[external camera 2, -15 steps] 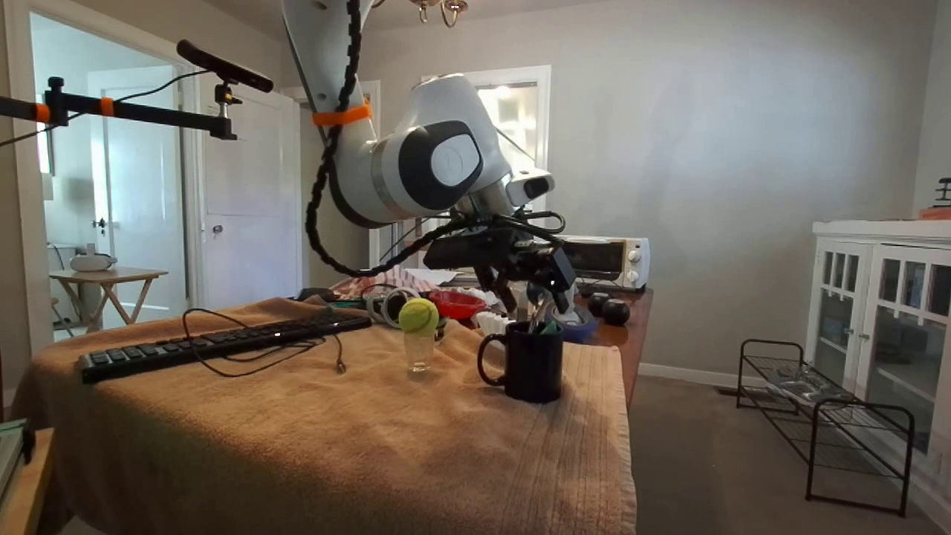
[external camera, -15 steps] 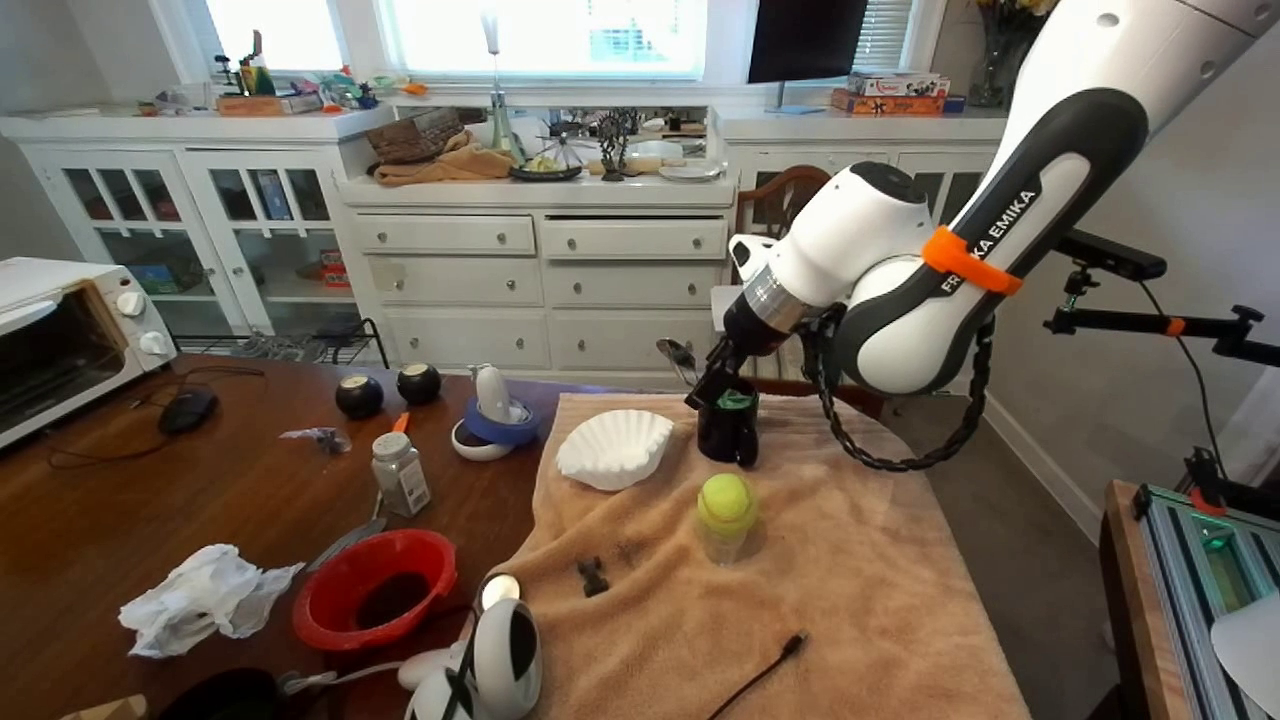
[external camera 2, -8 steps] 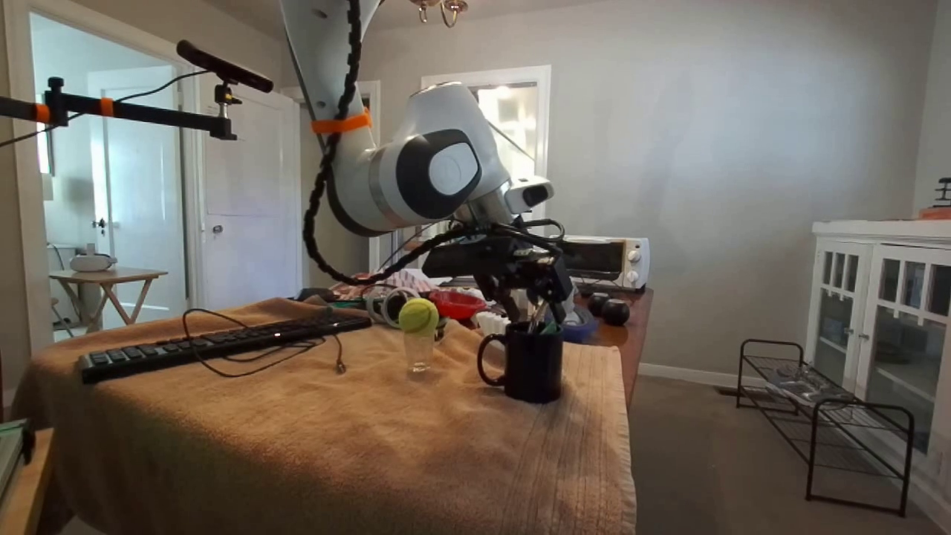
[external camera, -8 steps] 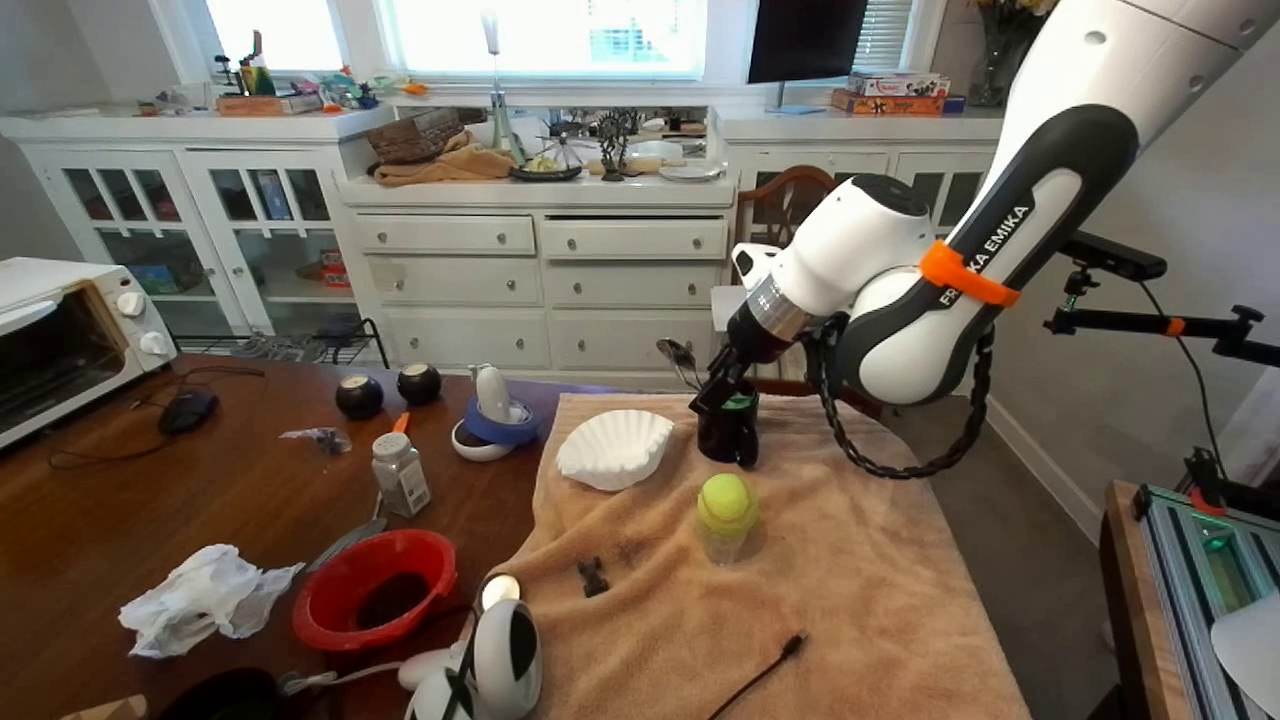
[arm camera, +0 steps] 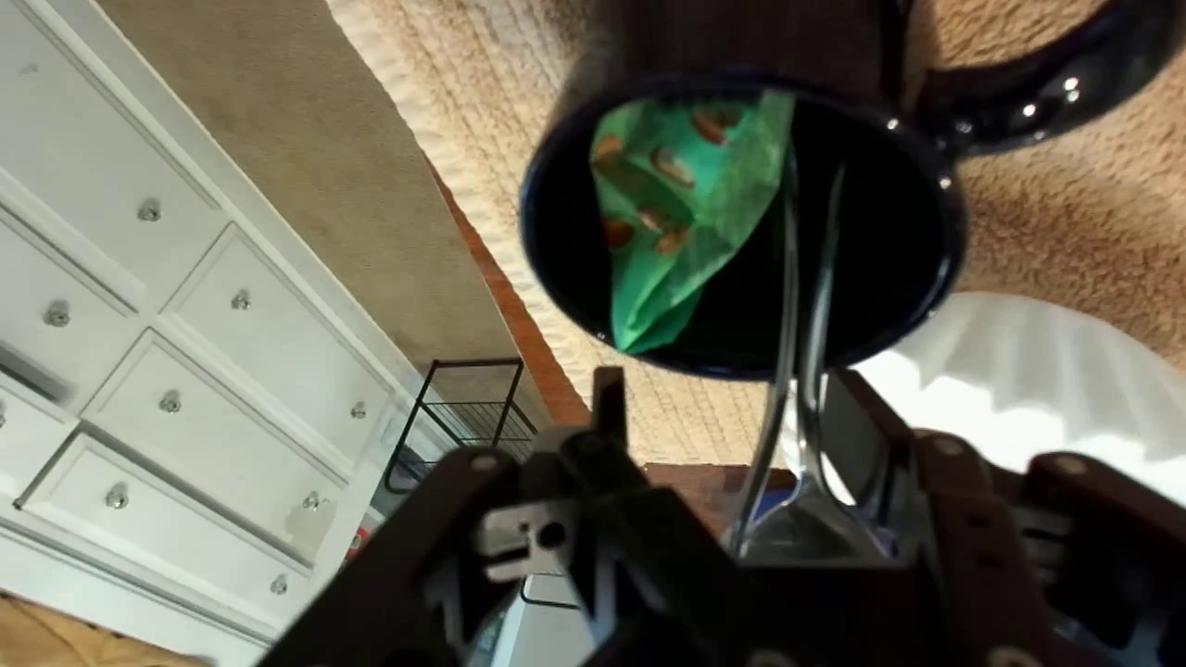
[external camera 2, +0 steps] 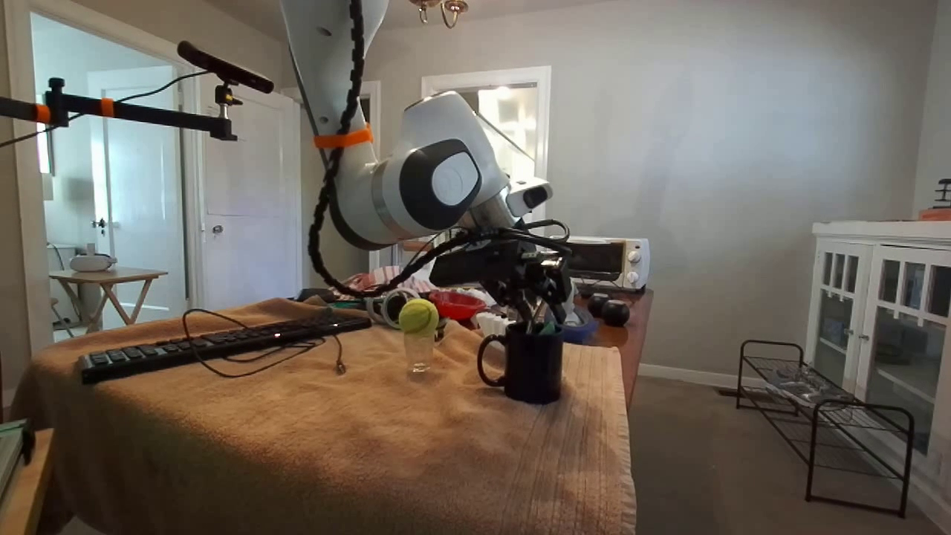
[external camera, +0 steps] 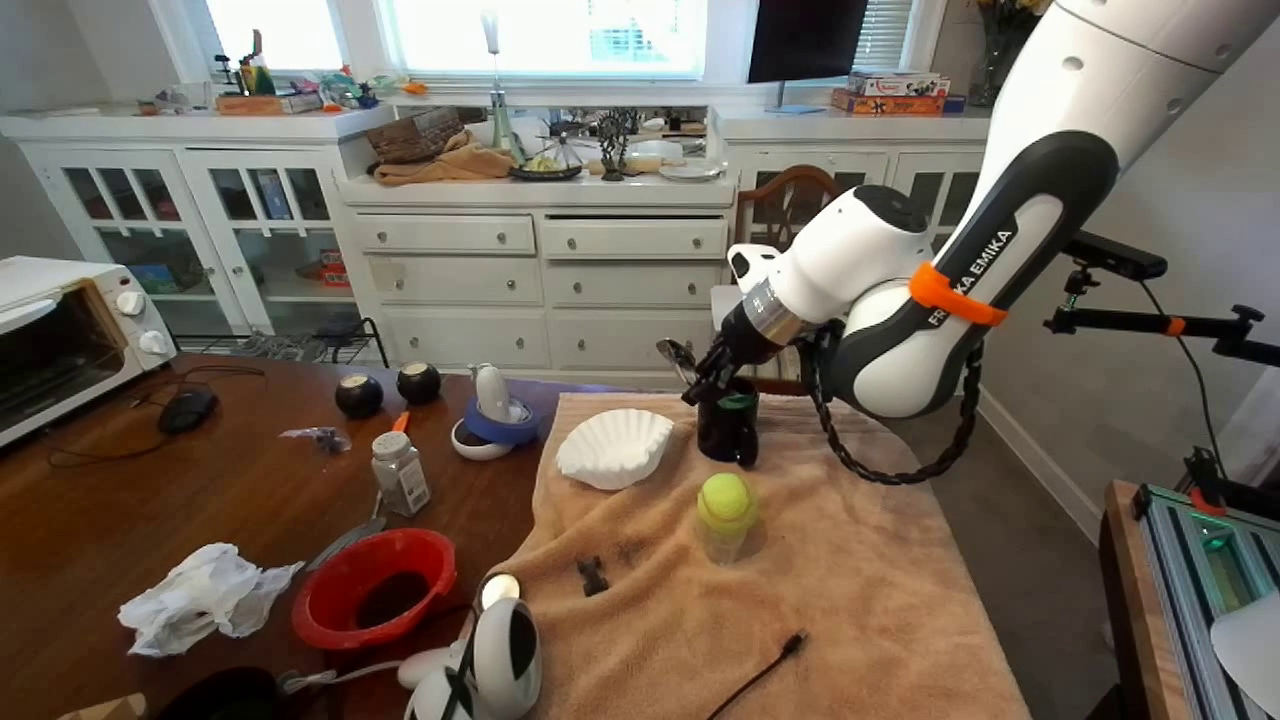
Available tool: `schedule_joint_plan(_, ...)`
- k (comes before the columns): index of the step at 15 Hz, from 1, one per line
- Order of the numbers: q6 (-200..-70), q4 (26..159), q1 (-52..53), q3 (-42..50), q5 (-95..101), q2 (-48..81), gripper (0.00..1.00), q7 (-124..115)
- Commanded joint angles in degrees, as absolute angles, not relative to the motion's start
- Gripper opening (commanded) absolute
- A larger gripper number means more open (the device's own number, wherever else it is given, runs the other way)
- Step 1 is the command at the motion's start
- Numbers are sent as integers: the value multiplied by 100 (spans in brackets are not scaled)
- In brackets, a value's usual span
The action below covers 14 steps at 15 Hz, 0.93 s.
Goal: Remove the silver spoons from the black mug, put them on the table, remove the green packet from the black mug and put it on the white cupcake holder
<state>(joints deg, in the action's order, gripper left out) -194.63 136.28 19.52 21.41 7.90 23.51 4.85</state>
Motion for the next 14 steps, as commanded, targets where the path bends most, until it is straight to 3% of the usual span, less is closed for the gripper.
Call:
schedule_joint_plan(1,-19688,13512,2292,2423,667,2628,33,573)
schedule_joint_plan(6,-19666,13515,2606,2643,564,2661,0,527)
schedule_joint_plan(14,-19782,13567,3950,3806,148,2667,2,641)
